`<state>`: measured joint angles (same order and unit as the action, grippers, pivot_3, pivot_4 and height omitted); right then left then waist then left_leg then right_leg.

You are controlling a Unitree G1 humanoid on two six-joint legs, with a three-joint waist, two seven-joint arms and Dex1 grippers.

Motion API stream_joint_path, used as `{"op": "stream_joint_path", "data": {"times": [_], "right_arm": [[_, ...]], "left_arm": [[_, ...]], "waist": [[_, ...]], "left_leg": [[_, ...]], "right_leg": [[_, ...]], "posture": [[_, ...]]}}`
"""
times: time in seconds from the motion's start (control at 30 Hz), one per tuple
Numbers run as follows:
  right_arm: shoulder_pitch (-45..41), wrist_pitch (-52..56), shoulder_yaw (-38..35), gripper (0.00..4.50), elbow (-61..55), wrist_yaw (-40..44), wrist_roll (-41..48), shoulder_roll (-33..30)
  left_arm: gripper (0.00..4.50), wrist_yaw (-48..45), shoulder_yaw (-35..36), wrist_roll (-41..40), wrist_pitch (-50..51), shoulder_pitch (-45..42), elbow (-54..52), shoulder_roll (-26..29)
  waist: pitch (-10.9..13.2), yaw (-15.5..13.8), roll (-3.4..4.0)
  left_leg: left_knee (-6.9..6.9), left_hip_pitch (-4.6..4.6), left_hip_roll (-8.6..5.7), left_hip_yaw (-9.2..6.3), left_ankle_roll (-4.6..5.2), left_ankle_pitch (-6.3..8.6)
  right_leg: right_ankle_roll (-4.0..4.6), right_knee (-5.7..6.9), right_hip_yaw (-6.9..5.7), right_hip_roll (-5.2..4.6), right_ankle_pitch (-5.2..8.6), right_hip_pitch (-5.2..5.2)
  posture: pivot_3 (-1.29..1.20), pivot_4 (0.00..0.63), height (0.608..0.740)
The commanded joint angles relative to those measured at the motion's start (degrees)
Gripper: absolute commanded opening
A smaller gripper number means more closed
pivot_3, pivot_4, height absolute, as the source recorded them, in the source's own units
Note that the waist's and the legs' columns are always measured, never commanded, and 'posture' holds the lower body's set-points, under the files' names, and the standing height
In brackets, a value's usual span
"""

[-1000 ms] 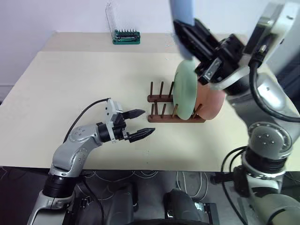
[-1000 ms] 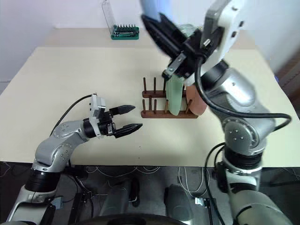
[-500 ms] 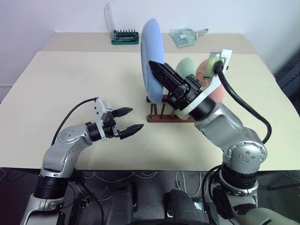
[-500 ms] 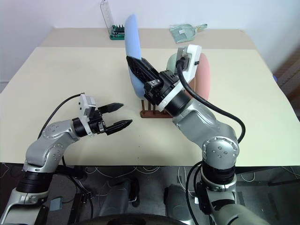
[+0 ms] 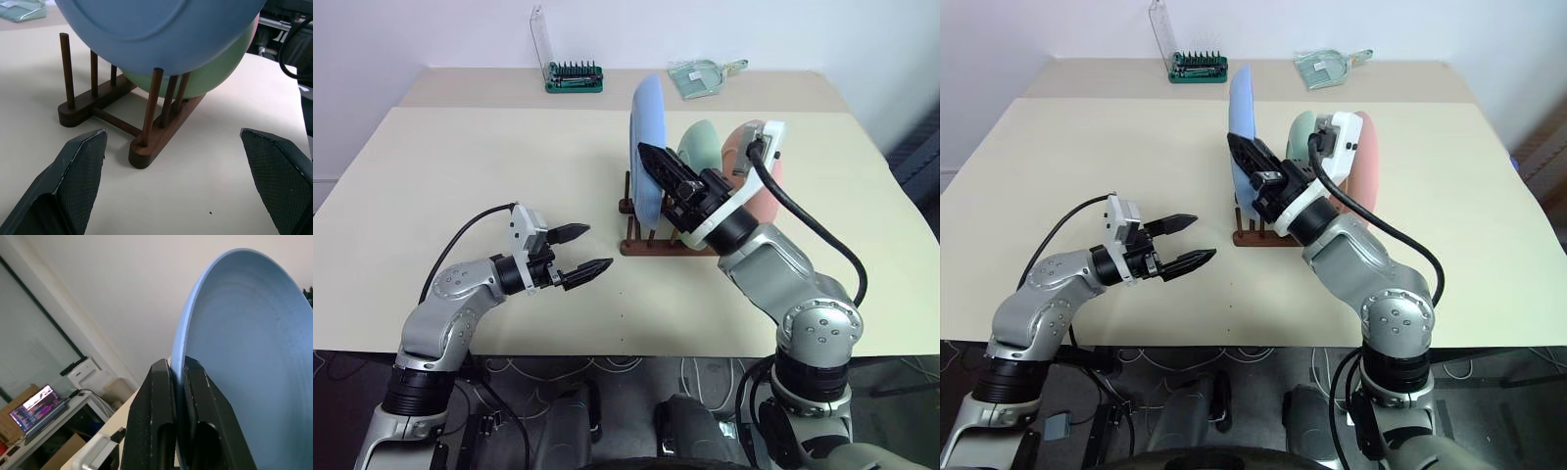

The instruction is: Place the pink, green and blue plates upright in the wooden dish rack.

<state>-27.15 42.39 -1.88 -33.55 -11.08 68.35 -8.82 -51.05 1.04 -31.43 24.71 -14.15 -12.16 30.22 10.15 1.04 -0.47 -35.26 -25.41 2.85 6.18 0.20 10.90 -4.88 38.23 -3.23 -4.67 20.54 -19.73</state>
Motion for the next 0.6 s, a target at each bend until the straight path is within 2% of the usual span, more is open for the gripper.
{"op": "stream_joint_path", "data": {"times": [0.03,0.1,0.23,0.6], "right_arm": [[-0.1,-1.3,-0.6,0.7,-0.5,-0.2,1.2,0.9],[-0.1,-1.4,-0.6,1.38,-0.4,-0.2,1.0,0.9],[-0.3,-1.4,-0.5,3.38,-0.4,0.2,-0.2,0.2],[-2.4,-1.3,0.1,3.38,0.4,2.5,-4.7,-1.4]], "left_arm": [[4.5,0.1,0.5,-0.3,-0.1,-0.4,-2.2,0.2],[4.5,0.2,0.5,-0.4,-0.1,-0.3,-2.3,0.2],[4.5,0.3,0.4,-0.4,-0.1,-0.2,-2.5,0.1],[4.5,0.0,-0.1,-0.3,-0.5,-0.2,-1.8,-0.4]], "waist": [[0.0,0.0,0.0],[0.0,0.0,0.0],[0.0,0.0,0.0],[0.0,0.0,0.0]], "left_leg": [[0.0,0.0,0.0,0.0,0.01,0.0],[0.01,-0.02,0.0,0.0,0.0,0.0],[0.01,-0.03,0.0,0.0,0.01,0.01],[0.02,-0.04,0.0,0.02,0.03,0.02]], "right_leg": [[0.0,0.0,0.0,0.0,0.0,0.0],[0.0,0.0,0.0,0.0,0.0,-0.02],[0.0,0.0,0.01,0.0,0.0,-0.03],[0.0,0.0,0.01,0.0,0.0,-0.05]], "posture": [[0.0,0.15,0.732],[0.0,0.15,0.732],[0.0,0.15,0.732],[0.0,0.15,0.732]]}}
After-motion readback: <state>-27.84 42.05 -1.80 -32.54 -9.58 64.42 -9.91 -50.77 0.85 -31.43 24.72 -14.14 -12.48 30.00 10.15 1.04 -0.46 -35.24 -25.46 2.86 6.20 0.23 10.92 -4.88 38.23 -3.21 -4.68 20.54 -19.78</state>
